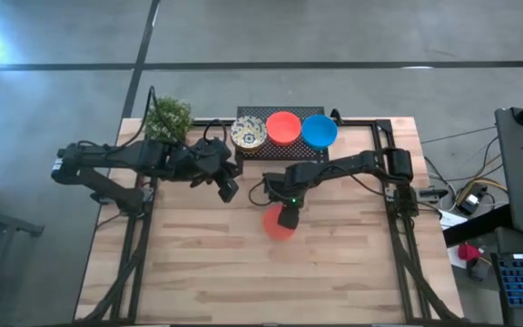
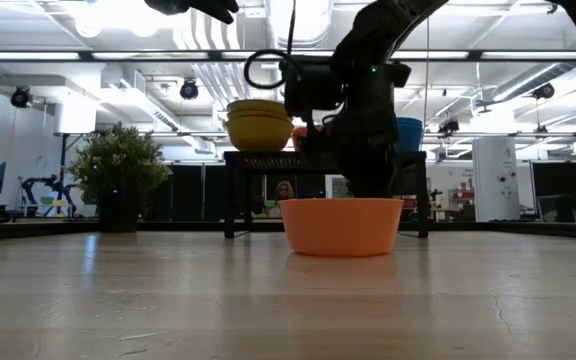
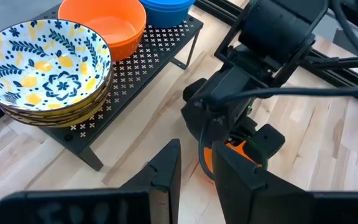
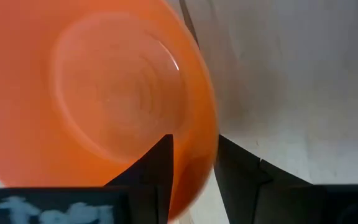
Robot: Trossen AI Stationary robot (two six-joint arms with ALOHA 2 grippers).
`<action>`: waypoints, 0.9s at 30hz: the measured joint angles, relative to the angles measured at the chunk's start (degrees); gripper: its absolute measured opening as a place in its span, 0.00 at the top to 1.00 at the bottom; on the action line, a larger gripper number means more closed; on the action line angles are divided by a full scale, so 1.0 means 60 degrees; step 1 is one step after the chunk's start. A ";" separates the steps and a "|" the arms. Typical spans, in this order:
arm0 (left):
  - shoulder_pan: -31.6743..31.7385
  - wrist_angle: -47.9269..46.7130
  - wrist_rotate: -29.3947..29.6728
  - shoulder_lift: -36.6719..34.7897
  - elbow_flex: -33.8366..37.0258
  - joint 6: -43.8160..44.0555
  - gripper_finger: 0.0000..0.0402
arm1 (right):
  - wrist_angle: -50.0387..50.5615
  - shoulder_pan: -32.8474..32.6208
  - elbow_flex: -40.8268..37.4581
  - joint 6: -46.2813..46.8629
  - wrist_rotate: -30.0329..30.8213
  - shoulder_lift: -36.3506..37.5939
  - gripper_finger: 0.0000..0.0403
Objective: Pick & Place Mini bowls
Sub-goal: Stack the orange bowl on the orange bowl on the shelf
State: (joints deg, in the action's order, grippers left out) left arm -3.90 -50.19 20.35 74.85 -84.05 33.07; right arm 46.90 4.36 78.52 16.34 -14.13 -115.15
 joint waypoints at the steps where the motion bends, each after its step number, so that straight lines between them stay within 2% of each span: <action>1: 0.0000 -0.0001 0.0000 0.0000 0.0000 0.0001 0.79 | 0.0008 0.0000 -0.0003 0.0002 -0.0017 -0.0030 0.74; 5: 0.0004 0.0000 0.0001 0.0000 0.0000 0.0001 0.79 | 0.0020 0.0004 -0.0003 0.0115 -0.0080 0.0003 0.79; 9: 0.0004 -0.0002 0.0001 0.0000 0.0000 0.0005 0.79 | 0.0023 0.0000 -0.0003 0.0218 -0.0080 0.0120 0.93; 11: 0.0004 0.0000 0.0001 0.0000 0.0000 0.0005 0.79 | 0.0025 0.0000 -0.0003 0.0200 -0.0077 0.0215 0.96; 17: 0.0004 -0.0004 0.0005 0.0000 0.0000 0.0008 0.79 | 0.0215 0.0007 -0.0006 0.0136 -0.0096 0.0788 0.98; 27: 0.0004 -0.0031 0.0005 0.0000 0.0004 0.0005 0.79 | 0.1489 0.0138 0.0374 0.0082 -0.0041 0.2999 0.98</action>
State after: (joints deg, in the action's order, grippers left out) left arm -3.88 -50.38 20.38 74.85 -84.03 33.10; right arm 55.84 5.19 80.76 16.83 -14.38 -97.16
